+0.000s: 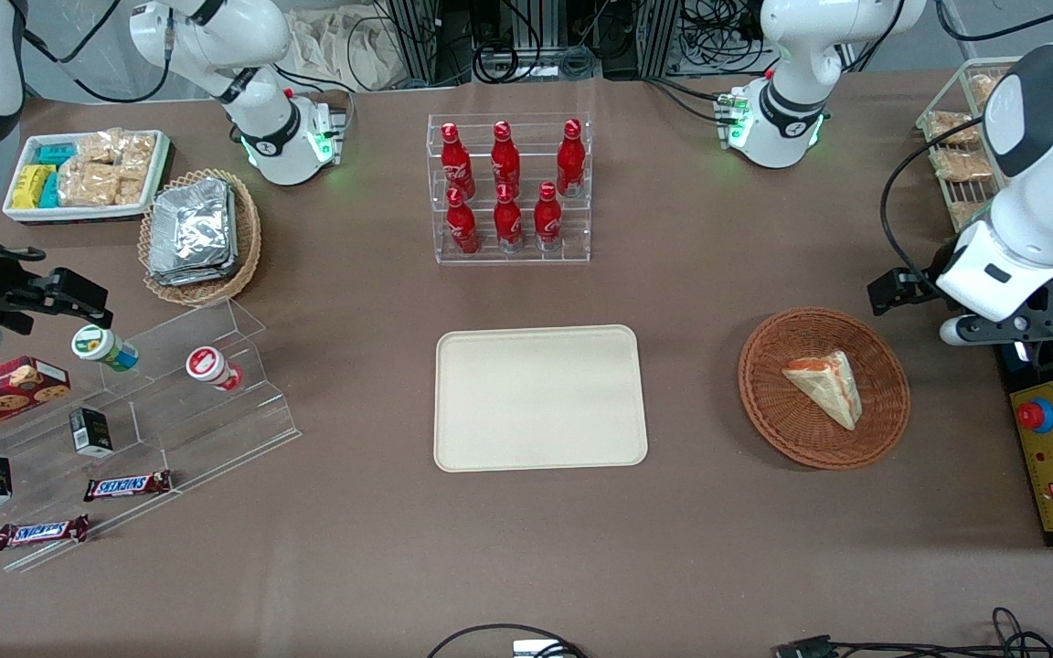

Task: Place sandwich from basket to tray
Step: 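Lower the left gripper into the basket and close on the wrapped sandwich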

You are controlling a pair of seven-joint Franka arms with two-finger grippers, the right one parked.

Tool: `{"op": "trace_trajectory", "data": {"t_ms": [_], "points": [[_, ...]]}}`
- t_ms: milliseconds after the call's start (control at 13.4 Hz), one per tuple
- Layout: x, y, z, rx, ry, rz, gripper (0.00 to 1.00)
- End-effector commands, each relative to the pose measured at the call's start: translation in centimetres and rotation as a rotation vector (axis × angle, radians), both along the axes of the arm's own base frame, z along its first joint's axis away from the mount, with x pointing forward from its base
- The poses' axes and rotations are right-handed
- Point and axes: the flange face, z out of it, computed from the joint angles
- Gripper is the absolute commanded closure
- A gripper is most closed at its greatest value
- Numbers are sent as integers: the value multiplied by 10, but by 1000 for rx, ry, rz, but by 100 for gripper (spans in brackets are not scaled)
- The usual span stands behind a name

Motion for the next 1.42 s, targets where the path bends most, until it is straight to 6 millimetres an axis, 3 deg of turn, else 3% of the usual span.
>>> {"op": "trace_trajectory", "data": {"t_ms": [0,149,373,672,970,1045,1343], "points": [[11,1,4,-13,6,2,0],[20,0,-2,-12,13,-4,0],[27,0,-38,-14,68,78,0],[26,-1,-124,-2,31,447,0],[22,1,-204,0,40,621,0],[23,28,-221,5,65,664,0],[26,46,-268,-8,97,712,0]]}}
